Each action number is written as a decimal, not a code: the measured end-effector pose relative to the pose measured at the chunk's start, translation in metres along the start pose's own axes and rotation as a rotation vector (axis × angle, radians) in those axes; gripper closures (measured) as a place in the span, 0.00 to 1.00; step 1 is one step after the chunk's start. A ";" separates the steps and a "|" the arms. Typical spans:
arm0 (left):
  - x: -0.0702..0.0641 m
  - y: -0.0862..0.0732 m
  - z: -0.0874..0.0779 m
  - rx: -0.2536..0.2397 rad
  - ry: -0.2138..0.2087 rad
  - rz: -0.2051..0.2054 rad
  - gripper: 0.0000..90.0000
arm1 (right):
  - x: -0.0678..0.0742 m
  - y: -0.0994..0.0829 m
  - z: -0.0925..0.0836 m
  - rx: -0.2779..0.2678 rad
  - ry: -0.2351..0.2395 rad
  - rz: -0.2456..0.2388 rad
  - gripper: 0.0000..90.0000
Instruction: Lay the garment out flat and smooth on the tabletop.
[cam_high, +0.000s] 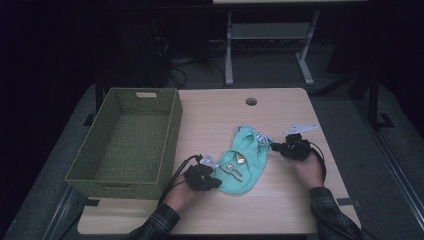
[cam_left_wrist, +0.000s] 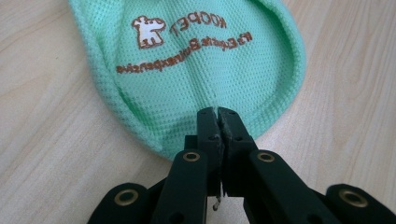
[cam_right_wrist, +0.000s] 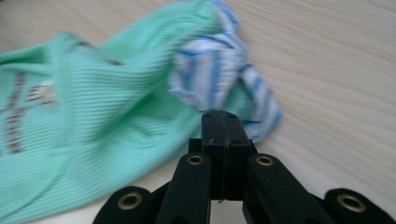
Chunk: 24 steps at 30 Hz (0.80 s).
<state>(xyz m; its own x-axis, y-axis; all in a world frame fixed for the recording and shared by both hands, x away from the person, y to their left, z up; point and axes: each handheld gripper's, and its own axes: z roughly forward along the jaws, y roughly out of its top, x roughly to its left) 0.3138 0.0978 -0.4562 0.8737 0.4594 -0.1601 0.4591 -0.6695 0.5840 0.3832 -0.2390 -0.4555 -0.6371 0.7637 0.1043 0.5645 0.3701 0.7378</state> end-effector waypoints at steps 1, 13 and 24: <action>0.000 0.000 0.000 0.000 0.001 0.001 0.97 | 0.004 0.000 -0.002 -0.001 0.013 -0.014 1.00; 0.000 0.000 0.000 0.001 0.000 0.001 0.97 | 0.052 -0.012 -0.001 0.041 0.117 -0.067 1.00; -0.001 0.001 0.001 -0.007 -0.016 -0.016 0.94 | 0.084 -0.024 0.006 0.098 0.161 -0.102 1.00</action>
<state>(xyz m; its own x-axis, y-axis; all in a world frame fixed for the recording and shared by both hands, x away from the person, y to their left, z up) 0.3130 0.0962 -0.4563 0.8686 0.4606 -0.1825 0.4722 -0.6578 0.5869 0.3194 -0.1811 -0.4684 -0.7646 0.6284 0.1432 0.5362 0.4970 0.6823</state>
